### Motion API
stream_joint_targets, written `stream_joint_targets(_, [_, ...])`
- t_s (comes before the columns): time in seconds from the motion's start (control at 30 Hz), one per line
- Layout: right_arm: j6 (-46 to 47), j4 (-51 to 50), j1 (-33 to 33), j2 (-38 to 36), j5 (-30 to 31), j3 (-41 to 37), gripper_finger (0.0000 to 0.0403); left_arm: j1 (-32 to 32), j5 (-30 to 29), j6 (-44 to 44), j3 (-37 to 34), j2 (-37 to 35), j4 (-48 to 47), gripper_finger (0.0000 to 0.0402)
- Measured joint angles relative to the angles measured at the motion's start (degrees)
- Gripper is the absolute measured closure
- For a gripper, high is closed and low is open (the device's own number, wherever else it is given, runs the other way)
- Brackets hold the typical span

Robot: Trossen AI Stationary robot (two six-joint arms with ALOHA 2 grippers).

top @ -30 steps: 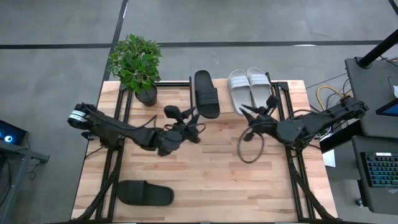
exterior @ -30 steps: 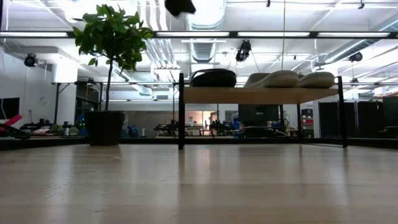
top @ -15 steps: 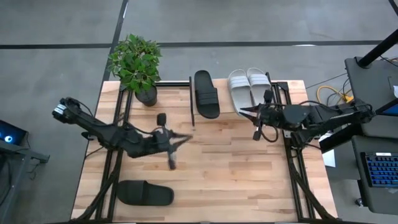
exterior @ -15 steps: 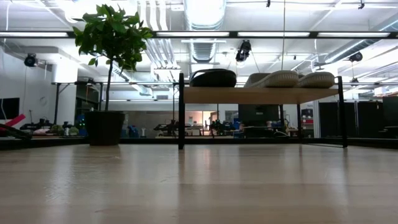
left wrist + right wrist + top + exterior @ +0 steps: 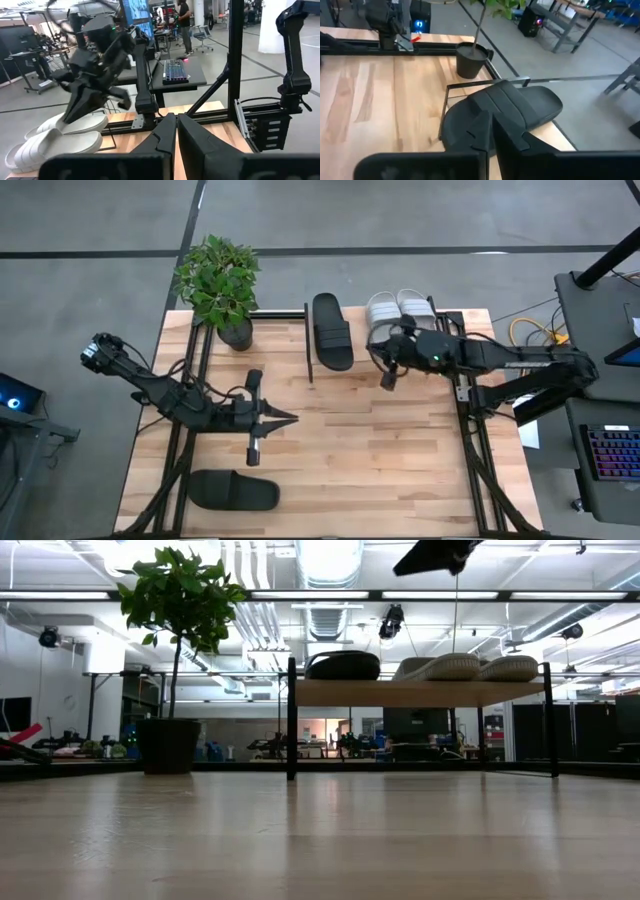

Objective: Pick and place slides into the shelf
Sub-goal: Adjust the slides on the shelf

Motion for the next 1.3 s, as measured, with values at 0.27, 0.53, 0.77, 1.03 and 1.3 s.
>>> stream_joint_targets(0.27, [5.5,-0.2,-11.4,5.4,-4.6,2.7,0.0394,-3.7,-6.0,0.4,0.0,-3.4,-0.1,0.0398])
stream_joint_targets(0.53, [6.4,0.1,-17.6,12.0,-5.5,2.8,0.0394,-5.4,-8.0,0.1,0.0,-4.1,-3.1,0.0398])
stream_joint_targets(0.77, [6.5,3.2,-18.3,17.0,-6.5,2.8,0.0394,-5.7,-8.4,0.1,-0.1,-3.0,-3.1,0.0398])
stream_joint_targets(1.03, [7.3,3.2,-18.4,21.0,-6.6,4.4,0.0395,-5.8,-8.4,0.1,-0.1,-2.8,-3.1,0.0398])
stream_joint_targets(1.3, [7.4,3.2,-18.5,21.1,-6.4,5.3,0.0395,-7.2,-8.6,0.1,-0.1,-2.9,-3.5,0.0398])
